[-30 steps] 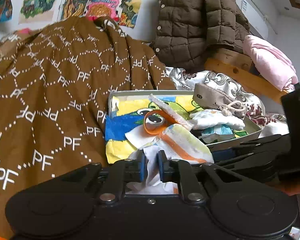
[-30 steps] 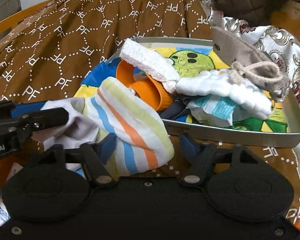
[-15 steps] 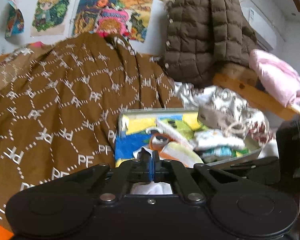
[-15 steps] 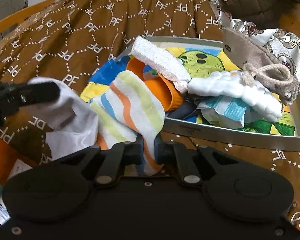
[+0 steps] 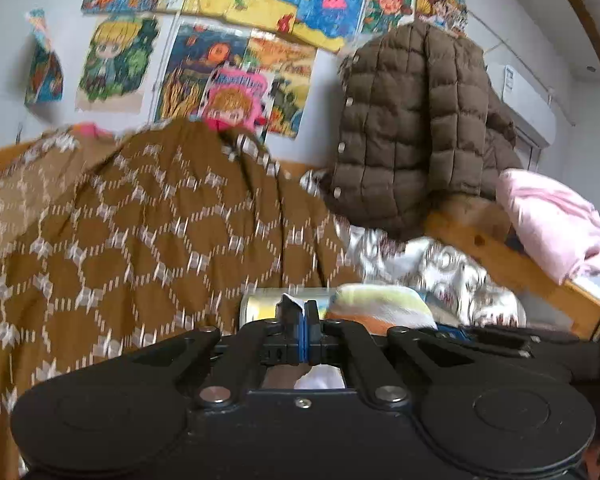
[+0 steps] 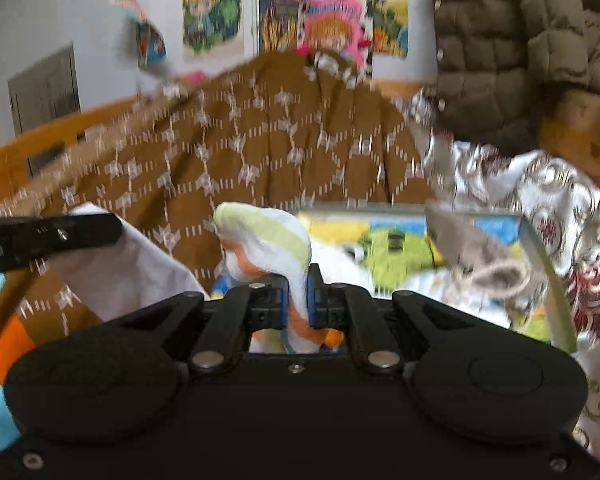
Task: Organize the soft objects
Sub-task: 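Lift the white cloth and striped sock over the tin with both tools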
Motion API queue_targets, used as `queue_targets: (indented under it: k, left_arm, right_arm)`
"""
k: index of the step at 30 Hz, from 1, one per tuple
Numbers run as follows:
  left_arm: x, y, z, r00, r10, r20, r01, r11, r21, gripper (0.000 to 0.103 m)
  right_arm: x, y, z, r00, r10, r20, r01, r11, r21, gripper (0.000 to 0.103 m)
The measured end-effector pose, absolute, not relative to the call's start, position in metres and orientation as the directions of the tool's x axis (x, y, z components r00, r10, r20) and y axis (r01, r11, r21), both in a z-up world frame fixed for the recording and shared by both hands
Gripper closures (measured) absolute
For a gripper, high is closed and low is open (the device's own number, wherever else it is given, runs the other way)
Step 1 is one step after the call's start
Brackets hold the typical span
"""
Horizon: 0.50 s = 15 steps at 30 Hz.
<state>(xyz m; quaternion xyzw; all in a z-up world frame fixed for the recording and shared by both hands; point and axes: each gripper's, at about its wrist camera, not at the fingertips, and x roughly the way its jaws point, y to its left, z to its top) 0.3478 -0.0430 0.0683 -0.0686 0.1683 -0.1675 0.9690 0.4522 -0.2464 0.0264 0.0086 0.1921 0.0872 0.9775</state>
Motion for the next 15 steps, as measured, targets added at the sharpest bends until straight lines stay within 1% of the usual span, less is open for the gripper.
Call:
queue_targets:
  k: [5, 9, 12, 15]
  left_arm:
    - [0.38, -0.064, 0.102, 0.904, -0.353, -0.241, 0.314, 0.931, -0.189, 0.103]
    - [0.405, -0.095, 0.113, 0.913, -0.353, -0.203, 0.32, 0.931, -0.177, 0.103]
    - [0.421, -0.118, 0.105, 0.915, -0.347, -0.204, 0.313, 0.932, -0.181, 0.103]
    - [0.438, -0.138, 0.084, 0.905, -0.341, -0.254, 0.303, 0.936, -0.179, 0.103]
  right_arm:
    - [0.447, -0.273, 0.046, 0.961, 0.161, -0.227, -0.13, 0.981, 0.146, 0.099]
    - [0.446, -0.311, 0.048, 0.991, 0.069, -0.114, -0.033, 0.958, 0.286, 0.099]
    - [0.447, -0.338, 0.041, 0.995, -0.022, -0.093, 0.054, 0.931, 0.36, 0.099]
    - [0.455, -0.361, 0.032, 0.989, -0.061, -0.135, 0.112, 0.901, 0.419, 0.099]
